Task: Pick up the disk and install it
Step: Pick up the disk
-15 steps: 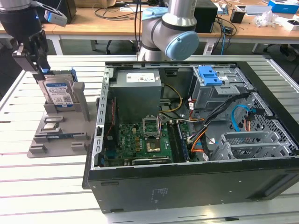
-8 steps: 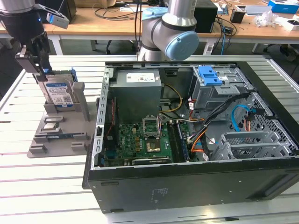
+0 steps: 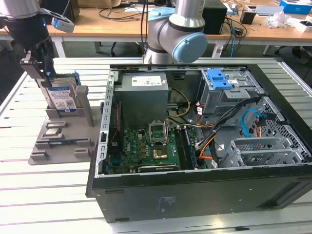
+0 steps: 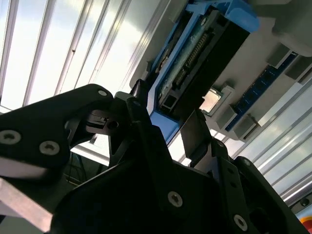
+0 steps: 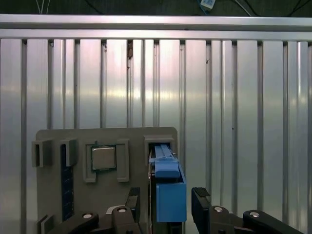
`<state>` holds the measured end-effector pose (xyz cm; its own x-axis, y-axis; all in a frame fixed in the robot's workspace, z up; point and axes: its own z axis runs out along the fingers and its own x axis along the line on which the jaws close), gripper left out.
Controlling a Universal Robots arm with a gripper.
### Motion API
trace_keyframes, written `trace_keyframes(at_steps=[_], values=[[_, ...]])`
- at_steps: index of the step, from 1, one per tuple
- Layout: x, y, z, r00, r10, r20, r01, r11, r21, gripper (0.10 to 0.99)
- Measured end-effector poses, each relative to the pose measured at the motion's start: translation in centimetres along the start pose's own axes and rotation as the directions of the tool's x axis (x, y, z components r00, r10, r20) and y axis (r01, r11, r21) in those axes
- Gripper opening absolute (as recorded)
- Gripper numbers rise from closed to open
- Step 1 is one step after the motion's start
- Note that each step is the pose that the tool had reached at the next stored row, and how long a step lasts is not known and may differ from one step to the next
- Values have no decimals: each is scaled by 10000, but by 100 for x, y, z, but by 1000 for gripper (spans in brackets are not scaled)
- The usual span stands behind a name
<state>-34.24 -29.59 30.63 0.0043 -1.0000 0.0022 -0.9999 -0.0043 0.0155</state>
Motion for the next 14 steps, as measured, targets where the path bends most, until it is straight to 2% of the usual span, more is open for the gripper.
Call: trace_keyframes(at_steps=[10,14], values=[[-7,-15,154,10000,-2,0,2,10000,0,541],[-10,-18,193,10000,-3,-1,3,10000,-2,541]])
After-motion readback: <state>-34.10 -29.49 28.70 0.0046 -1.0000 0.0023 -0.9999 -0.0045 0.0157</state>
